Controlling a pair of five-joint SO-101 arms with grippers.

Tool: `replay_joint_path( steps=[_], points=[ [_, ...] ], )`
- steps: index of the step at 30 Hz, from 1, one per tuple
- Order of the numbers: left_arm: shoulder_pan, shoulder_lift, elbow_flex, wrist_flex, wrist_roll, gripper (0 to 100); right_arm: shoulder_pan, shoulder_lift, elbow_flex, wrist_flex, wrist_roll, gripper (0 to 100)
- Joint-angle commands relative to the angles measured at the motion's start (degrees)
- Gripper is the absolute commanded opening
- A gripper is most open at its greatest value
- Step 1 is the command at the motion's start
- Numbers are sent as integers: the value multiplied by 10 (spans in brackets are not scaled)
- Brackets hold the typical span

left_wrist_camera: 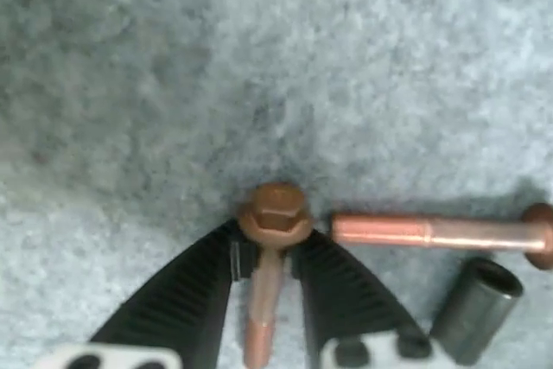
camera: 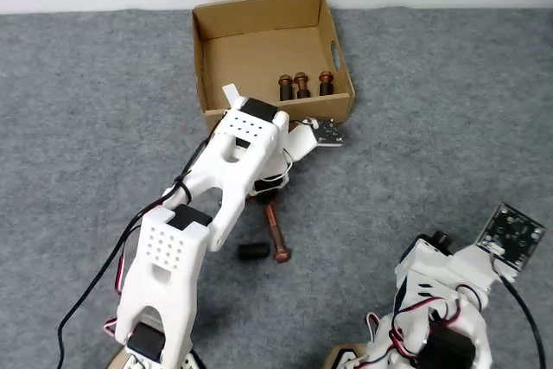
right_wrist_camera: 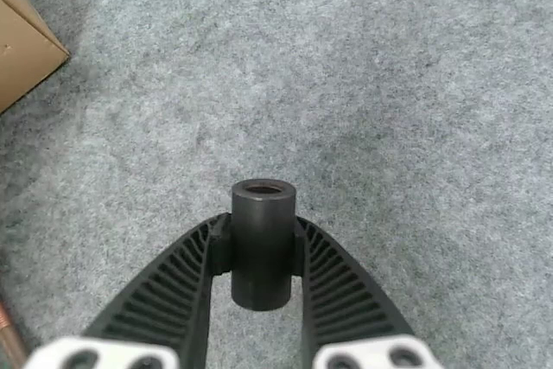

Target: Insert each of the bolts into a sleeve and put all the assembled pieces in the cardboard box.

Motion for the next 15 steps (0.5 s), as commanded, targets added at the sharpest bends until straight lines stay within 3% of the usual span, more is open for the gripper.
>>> replay_joint_path(
  steps=[1, 5, 8, 11, 15],
  points=[
    [0, -3, -26, 12, 9, 6, 5, -3, -5, -15, 4, 8],
    [-1, -10, -50, 61, 11, 6, 4, -3, -5, -15, 4, 8],
    [-2, -38, -73, 80, 58, 5, 4, -3, -5, -15, 4, 8],
    [-4, -98, -73, 81, 110, 5, 4, -3, -5, -14, 4, 8],
    [6, -198, -57, 90, 127, 5, 4, -4, -8, -12, 4, 8]
  ],
)
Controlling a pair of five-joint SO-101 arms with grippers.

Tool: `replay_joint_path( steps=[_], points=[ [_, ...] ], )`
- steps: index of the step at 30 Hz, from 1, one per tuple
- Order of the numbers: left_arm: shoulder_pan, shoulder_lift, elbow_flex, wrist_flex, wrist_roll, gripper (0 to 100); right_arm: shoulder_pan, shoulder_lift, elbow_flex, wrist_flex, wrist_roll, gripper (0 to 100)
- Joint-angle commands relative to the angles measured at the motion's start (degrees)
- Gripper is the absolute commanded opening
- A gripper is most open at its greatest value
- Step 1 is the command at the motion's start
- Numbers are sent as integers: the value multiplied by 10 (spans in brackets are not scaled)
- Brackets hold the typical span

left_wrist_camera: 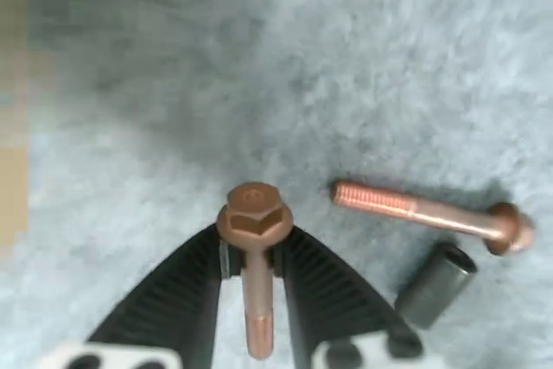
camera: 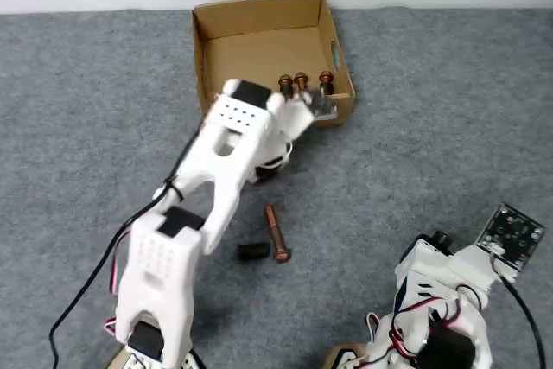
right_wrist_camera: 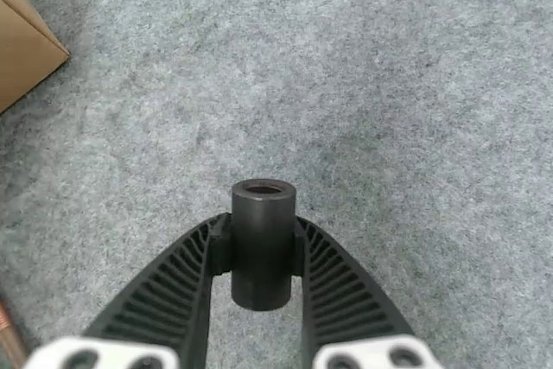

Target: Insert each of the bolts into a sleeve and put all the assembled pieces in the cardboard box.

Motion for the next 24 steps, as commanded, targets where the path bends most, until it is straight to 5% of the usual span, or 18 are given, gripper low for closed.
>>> replay_joint_path(
  steps=[1, 10, 14, 18, 24],
  points=[
    [17, -130, 4, 12, 15, 5, 3, -8, -8, -12, 4, 8],
    [71, -387, 223, -10, 150, 5, -26, -44, -9, -11, 5, 8],
    [79, -470, 304, -14, 158, 5, -53, -45, -10, -11, 5, 8],
    [76, -545, 385, -76, 170, 5, -85, -45, -18, -8, 5, 8],
    [74, -683, 516, -210, 287, 5, -163, -45, -19, -9, 5, 8]
  ],
)
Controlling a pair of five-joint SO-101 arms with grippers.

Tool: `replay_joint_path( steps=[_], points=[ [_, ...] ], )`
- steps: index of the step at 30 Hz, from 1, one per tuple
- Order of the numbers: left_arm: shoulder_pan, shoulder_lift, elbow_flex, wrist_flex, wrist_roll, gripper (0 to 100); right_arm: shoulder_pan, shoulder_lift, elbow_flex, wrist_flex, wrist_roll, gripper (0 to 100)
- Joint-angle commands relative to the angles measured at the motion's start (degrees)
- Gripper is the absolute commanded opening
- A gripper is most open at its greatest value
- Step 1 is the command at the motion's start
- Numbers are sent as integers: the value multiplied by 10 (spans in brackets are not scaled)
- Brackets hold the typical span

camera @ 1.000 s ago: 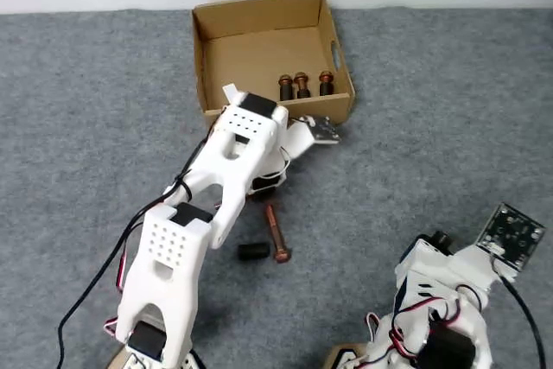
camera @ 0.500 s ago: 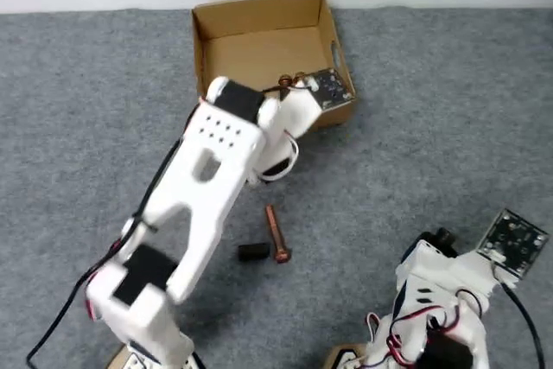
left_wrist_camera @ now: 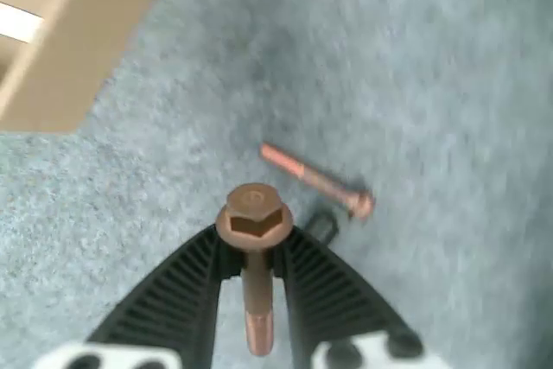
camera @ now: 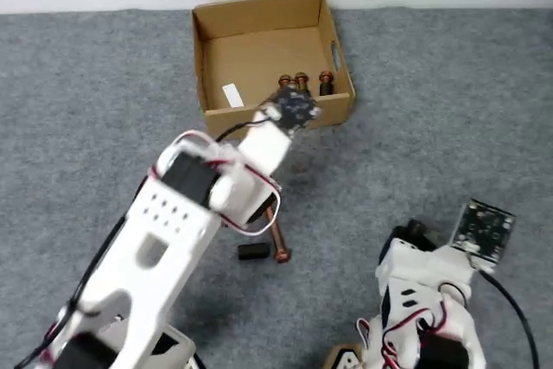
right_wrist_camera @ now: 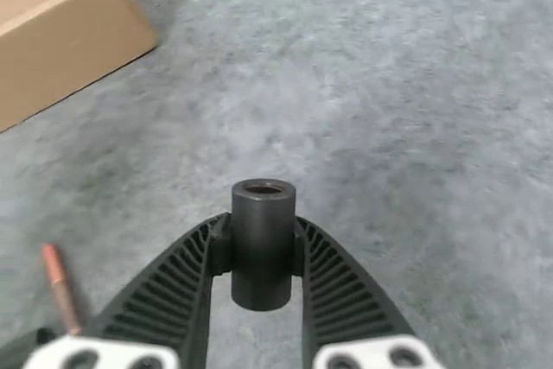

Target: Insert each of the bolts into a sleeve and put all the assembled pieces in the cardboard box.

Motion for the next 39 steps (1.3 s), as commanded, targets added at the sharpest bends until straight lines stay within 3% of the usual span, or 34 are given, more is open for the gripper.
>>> replay_joint_path(
  steps=[1, 15, 25, 36, 39],
  points=[
    [-2, -103, 65, -96, 64, 5, -44, 0, -19, -11, 5, 8],
    [5, -438, 363, -384, 248, 5, -269, 4, -16, -23, 27, 9],
    [97, -585, 446, -400, 366, 6, -428, 4, 7, -67, 78, 9],
    [125, -638, 458, -400, 369, 7, -487, 4, 5, -79, 81, 9],
    [127, -637, 465, -400, 369, 7, -492, 4, 6, -115, 113, 9]
  ],
)
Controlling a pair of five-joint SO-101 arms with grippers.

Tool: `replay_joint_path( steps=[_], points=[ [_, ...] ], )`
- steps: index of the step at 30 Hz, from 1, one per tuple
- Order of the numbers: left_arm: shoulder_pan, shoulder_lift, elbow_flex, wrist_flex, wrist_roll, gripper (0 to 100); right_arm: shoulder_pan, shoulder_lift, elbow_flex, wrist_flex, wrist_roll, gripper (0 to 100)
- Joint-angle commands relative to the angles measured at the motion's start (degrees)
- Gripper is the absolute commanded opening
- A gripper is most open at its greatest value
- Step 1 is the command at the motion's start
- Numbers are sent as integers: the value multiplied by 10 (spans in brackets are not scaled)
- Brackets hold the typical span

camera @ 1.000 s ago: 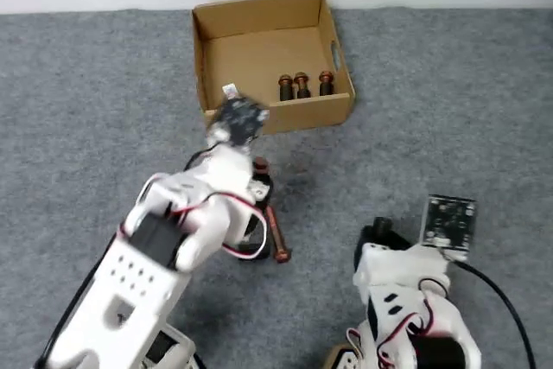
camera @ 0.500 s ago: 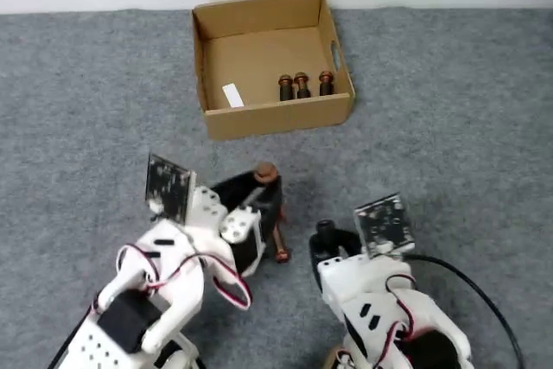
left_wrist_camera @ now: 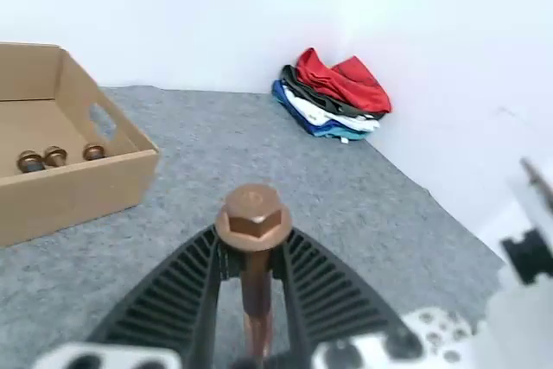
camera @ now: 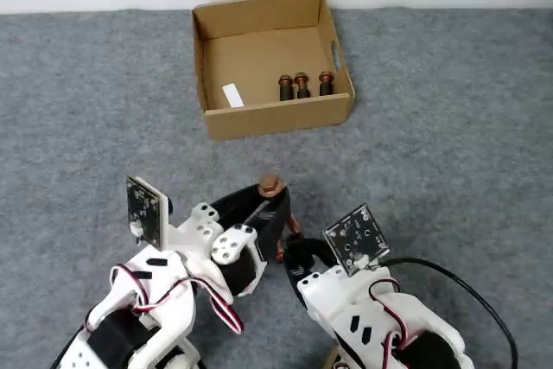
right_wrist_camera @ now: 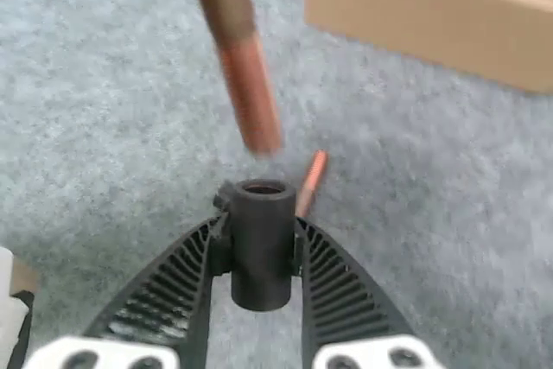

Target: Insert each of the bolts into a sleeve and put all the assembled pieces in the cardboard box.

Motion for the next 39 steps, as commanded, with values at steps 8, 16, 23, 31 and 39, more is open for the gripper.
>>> replay_joint_path(
  steps=[8, 16, 23, 31, 39],
  points=[
    [-8, -11, 24, -25, 4, 7, -4, 6, -8, -53, 51, 9],
    [-29, -11, 23, -32, 4, 6, -4, 6, -8, -52, 51, 9],
    [-18, -11, 23, -31, 4, 6, -3, 6, -8, -57, 51, 9],
    [2, -11, 12, 0, 2, 6, 9, 6, -7, -57, 51, 9],
    [3, -11, -16, 40, 2, 6, 46, 5, -8, -58, 51, 9]
  ],
)
